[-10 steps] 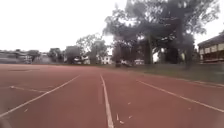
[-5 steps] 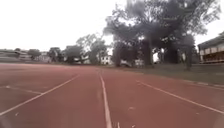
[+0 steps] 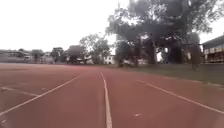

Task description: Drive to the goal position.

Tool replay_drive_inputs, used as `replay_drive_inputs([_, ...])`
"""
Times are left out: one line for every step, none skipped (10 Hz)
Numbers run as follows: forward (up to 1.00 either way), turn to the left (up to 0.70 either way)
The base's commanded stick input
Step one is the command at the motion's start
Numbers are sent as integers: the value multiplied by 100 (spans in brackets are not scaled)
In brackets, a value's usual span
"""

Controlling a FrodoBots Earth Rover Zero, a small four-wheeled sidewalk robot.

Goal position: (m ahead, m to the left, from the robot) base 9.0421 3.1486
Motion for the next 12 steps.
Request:
replay_drive_inputs([45, 10])
replay_drive_inputs([45, 1])
replay_drive_inputs([45, 0])
replay_drive_inputs([45, 0])
replay_drive_inputs([45, 0])
replay_drive_inputs([45, 0])
replay_drive_inputs([45, 0])
replay_drive_inputs([45, 0])
replay_drive_inputs([45, 0])
replay_drive_inputs([45, 0])
replay_drive_inputs([45, 0])
replay_drive_inputs([45, 0])
